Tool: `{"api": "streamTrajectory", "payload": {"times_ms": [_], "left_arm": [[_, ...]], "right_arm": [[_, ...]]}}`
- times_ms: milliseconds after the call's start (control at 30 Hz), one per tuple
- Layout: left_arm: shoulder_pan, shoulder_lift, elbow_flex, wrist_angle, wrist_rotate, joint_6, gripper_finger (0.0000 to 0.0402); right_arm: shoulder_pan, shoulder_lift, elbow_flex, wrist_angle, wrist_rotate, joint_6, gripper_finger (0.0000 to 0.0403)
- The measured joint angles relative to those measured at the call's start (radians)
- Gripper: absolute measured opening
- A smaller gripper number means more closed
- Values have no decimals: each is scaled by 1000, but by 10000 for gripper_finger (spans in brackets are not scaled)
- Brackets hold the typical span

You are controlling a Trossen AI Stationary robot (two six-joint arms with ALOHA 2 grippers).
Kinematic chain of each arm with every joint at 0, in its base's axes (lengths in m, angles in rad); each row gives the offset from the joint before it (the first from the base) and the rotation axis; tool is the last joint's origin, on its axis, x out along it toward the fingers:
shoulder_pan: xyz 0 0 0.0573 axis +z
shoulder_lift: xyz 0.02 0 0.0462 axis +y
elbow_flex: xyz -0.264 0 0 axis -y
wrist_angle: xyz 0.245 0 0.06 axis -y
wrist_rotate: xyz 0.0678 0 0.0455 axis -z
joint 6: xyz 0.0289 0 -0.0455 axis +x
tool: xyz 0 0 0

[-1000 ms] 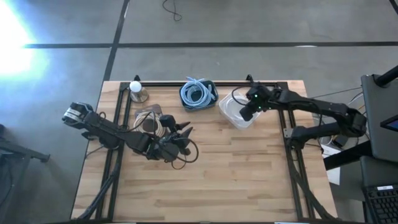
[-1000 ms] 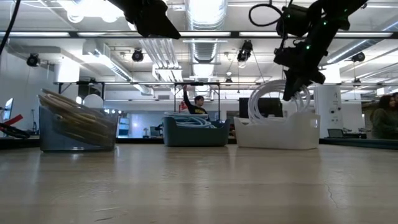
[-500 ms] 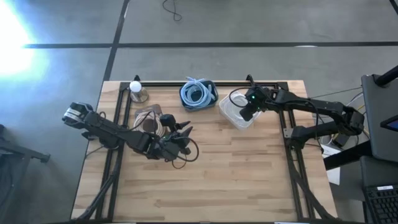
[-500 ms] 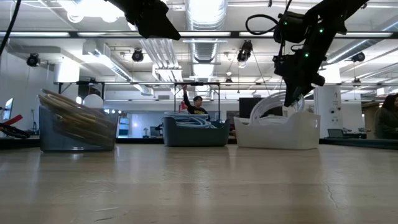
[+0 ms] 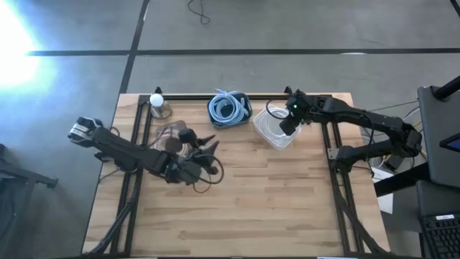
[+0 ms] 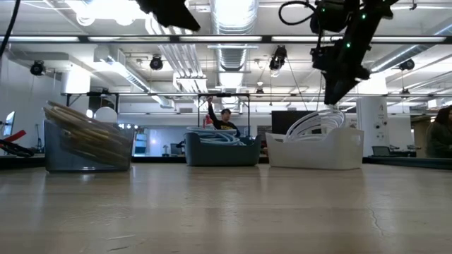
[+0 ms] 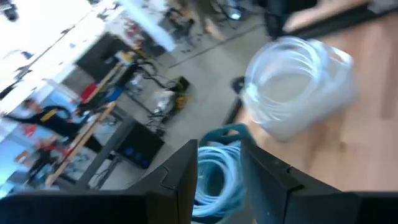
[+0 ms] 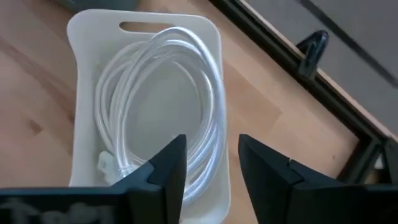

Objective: Sort HDMI cables
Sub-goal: Return to Home Position

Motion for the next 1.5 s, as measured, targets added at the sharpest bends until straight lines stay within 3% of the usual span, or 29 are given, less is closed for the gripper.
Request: {"api": "streamTrajectory", "payload": {"times_ms": [67, 167, 400, 533, 667, 833, 933, 1200, 1500], "left_arm": [[-9, -41, 4, -13, -47, -30, 126], [-22, -128, 6, -79, -39, -127, 125], [-32, -374, -2, -402, 223, -455, 112], [-40, -480, -48, -468, 278, -536, 106], [-41, -566, -150, -433, 285, -513, 106], [-41, -673, -314, -326, 301, -481, 103], [-41, -735, -427, -167, 349, -392, 101], [-41, -923, -665, 181, 411, -95, 103], [-41, -1171, -830, 259, 523, -81, 103]], "right_arm": [[4, -4, 38, -40, -3, 60, 146], [28, -25, 81, -84, -28, 99, 148], [175, -143, 102, -82, -109, -35, 140], [274, -249, 25, -11, -117, -77, 135], [346, -375, -112, 153, -170, -150, 132], [367, -536, -317, 445, -378, -243, 132], [367, -620, -414, 548, -462, -278, 134], [367, -812, -582, 686, -468, -260, 141], [367, -976, -686, 730, -467, -226, 132]]}}
